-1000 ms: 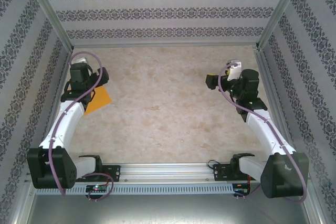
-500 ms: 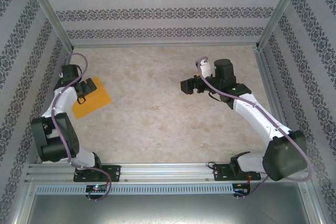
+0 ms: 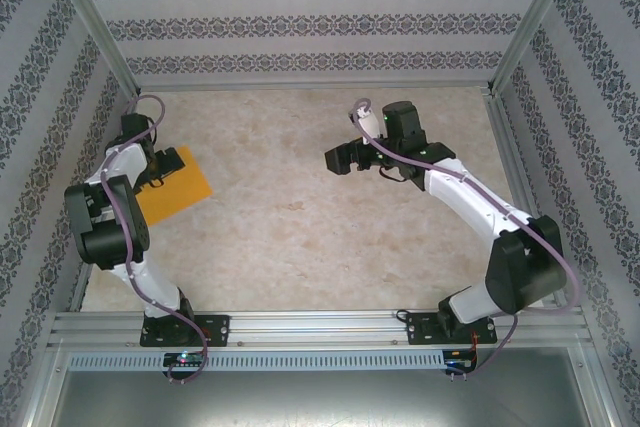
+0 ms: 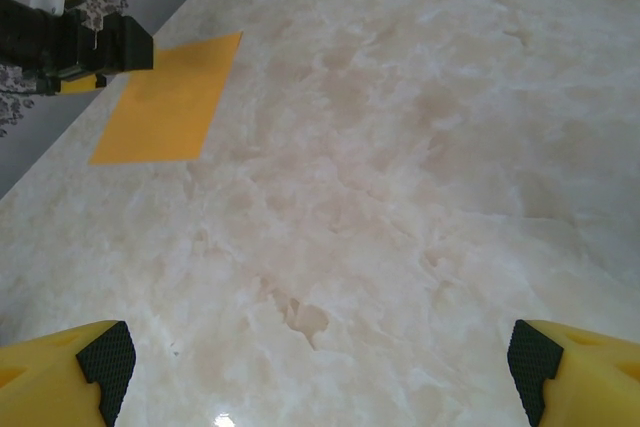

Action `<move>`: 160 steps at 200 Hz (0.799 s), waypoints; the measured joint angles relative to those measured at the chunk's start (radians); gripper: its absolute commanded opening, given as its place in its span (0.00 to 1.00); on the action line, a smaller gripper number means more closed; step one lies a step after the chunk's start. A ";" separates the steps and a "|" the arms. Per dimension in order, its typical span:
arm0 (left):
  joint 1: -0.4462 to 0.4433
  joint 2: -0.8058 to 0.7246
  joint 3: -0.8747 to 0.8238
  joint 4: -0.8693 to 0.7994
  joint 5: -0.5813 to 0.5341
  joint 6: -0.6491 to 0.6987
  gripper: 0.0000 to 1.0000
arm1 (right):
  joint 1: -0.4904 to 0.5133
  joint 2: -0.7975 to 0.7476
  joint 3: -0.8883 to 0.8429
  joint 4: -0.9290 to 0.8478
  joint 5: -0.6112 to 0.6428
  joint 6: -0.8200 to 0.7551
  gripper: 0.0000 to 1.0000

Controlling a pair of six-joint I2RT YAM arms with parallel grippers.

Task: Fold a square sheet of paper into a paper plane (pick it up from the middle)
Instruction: Move the square sheet of paper to the center of the table.

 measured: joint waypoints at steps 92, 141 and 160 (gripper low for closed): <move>-0.001 0.117 0.048 -0.083 0.046 -0.009 1.00 | 0.011 0.070 0.034 -0.018 0.005 0.024 0.98; -0.016 0.173 0.089 -0.115 0.043 -0.012 1.00 | 0.013 0.074 0.039 -0.026 0.005 0.027 0.98; -0.029 0.180 0.095 -0.121 0.033 -0.012 1.00 | 0.013 0.074 0.047 -0.033 0.008 0.026 0.98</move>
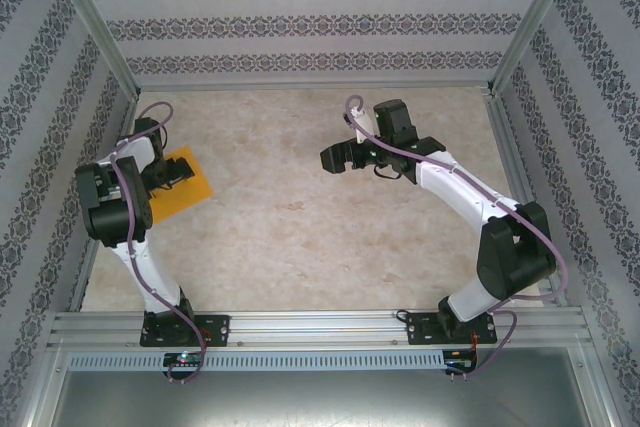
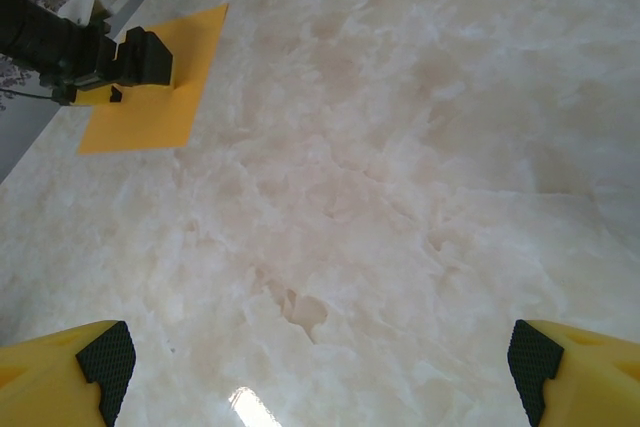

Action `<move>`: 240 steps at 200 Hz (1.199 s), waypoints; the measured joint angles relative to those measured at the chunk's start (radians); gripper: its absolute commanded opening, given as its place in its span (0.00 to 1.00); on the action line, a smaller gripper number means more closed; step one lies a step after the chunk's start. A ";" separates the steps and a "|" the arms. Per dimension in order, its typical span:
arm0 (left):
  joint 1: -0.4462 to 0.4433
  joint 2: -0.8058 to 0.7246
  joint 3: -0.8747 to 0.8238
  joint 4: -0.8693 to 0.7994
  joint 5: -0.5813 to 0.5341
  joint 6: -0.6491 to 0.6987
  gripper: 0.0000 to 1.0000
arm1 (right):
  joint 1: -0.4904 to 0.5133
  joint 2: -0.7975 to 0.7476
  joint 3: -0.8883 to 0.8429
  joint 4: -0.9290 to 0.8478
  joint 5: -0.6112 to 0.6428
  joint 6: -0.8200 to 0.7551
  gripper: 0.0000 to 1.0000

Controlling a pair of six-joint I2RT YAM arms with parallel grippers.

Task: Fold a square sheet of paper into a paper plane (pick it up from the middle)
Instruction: Move the square sheet of paper to the center of the table.

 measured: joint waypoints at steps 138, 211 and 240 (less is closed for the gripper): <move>-0.223 0.053 0.094 -0.058 0.072 0.000 0.99 | -0.003 -0.029 -0.011 -0.013 0.048 -0.001 0.98; -0.460 0.103 0.169 -0.096 0.047 -0.052 0.99 | -0.030 -0.050 -0.062 -0.014 0.054 -0.008 0.98; -0.572 0.142 0.225 -0.107 0.031 -0.098 0.99 | -0.060 -0.068 -0.097 -0.039 0.055 -0.008 0.98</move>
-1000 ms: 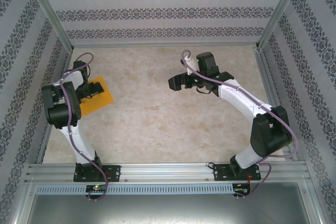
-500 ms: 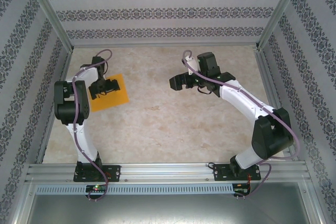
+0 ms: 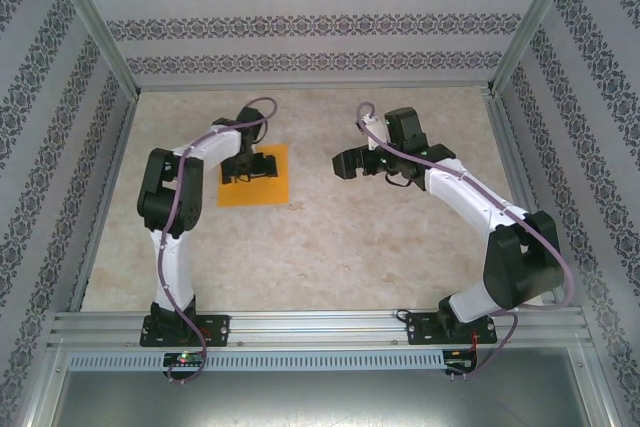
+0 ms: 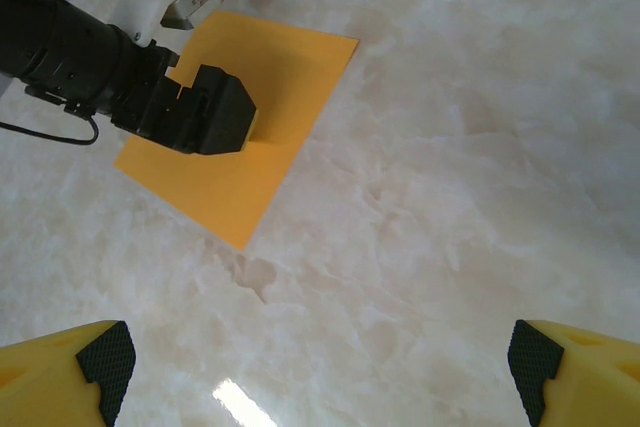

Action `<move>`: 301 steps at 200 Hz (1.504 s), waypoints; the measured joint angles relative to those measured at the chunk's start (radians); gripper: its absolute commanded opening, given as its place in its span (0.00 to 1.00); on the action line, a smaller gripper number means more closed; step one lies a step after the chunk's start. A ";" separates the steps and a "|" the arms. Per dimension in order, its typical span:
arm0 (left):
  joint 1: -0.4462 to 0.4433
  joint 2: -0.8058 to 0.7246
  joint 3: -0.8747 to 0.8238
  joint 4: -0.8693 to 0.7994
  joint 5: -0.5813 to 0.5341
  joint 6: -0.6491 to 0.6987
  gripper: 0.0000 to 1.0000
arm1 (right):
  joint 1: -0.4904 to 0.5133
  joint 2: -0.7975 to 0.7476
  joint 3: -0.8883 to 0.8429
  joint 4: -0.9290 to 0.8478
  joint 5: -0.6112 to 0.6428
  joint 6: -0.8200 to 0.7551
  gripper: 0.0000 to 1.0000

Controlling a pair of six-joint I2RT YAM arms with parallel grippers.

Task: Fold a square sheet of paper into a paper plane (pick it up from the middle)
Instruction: Move the square sheet of paper to the center of the table.

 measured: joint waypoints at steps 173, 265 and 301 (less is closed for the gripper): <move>-0.338 0.088 0.166 -0.014 0.063 -0.269 0.99 | -0.177 -0.175 -0.165 -0.091 0.041 0.061 0.98; -0.302 -0.106 0.047 -0.042 0.063 -0.190 1.00 | 0.060 -0.156 -0.070 -0.201 0.296 0.180 0.98; -0.201 -0.344 -0.117 -0.038 0.077 -0.062 1.00 | 0.145 -0.079 -0.001 -0.219 0.348 0.268 0.98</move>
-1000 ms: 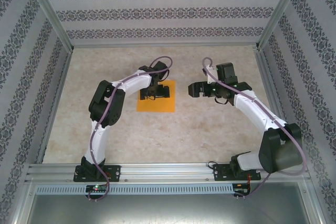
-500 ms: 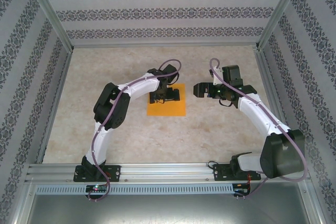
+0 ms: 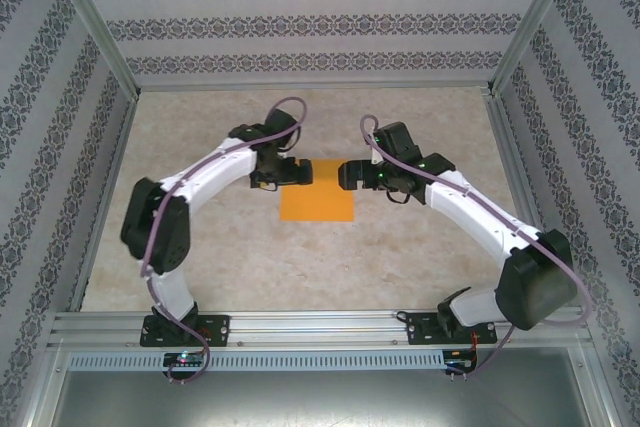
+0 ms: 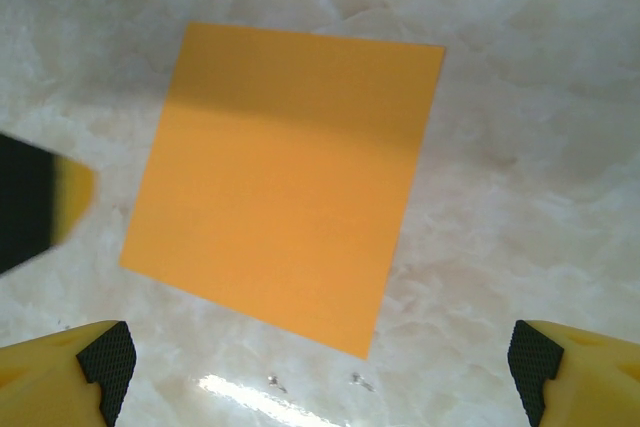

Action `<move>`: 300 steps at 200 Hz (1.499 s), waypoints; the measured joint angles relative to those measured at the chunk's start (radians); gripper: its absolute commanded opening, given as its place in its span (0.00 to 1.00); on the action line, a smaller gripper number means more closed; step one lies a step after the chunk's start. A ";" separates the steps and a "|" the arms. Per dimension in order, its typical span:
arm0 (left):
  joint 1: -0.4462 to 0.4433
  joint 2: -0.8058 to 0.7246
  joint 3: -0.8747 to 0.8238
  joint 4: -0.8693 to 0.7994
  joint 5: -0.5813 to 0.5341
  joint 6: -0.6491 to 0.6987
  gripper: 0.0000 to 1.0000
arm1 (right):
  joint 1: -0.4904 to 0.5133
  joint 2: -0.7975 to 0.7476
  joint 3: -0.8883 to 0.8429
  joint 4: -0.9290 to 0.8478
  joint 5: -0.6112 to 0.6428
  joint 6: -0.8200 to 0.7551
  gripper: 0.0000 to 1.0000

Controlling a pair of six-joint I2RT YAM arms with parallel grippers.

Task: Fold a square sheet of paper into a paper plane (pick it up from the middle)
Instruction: Move the square sheet of paper to the center of the table, then fold the square sheet of paper in half at the center of the table.

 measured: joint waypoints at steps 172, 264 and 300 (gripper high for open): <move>0.241 -0.235 -0.422 0.209 0.270 0.210 1.00 | 0.190 0.597 0.433 -0.122 0.207 0.273 0.97; 0.246 -0.252 -0.455 0.236 0.253 0.200 1.00 | 0.227 0.762 0.608 -0.236 0.269 0.380 0.96; 0.246 -0.252 -0.476 0.241 0.251 0.194 1.00 | 0.229 0.782 0.618 -0.264 0.278 0.398 0.95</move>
